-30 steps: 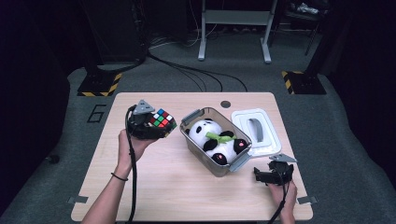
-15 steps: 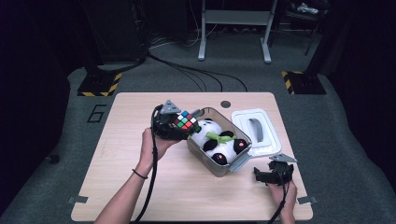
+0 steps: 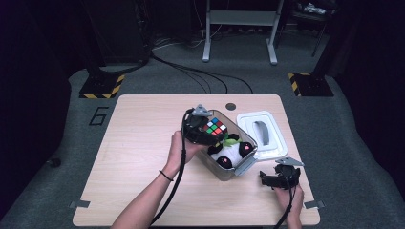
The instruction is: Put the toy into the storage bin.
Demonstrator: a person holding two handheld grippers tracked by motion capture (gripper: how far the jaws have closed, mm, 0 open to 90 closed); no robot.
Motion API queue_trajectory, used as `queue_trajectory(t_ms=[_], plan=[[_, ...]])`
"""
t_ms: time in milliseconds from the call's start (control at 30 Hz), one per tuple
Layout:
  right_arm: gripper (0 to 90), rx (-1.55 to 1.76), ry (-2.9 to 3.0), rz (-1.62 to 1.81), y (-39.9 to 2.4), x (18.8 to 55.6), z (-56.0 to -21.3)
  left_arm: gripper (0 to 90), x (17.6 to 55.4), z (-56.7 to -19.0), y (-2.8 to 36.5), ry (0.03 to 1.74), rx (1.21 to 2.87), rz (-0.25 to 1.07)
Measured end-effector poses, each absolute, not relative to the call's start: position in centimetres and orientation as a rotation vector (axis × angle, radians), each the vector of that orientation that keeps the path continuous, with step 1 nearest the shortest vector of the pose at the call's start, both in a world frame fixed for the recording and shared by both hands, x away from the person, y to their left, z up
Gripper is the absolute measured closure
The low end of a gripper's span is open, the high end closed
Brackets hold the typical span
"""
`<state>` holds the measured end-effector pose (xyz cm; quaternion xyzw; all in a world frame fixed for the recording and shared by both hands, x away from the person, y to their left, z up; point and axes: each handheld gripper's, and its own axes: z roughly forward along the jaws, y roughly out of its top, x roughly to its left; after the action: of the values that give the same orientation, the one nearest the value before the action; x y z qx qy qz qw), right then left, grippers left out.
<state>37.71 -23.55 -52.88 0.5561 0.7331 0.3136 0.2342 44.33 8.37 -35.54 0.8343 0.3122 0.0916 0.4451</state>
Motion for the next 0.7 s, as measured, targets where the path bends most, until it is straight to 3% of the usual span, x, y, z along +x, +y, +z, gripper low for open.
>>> queue_trajectory(t_ms=[367,700], plan=[[1.4,1.527,2.012,0.861,-23.6,37.7,-52.9,34.1,43.6,-38.0,4.5,0.755,2.126,0.132],[1.4,1.525,2.013,0.862,-23.6,37.7,-52.9,33.9,42.9,-39.7,3.0,0.761,2.174,0.149]])
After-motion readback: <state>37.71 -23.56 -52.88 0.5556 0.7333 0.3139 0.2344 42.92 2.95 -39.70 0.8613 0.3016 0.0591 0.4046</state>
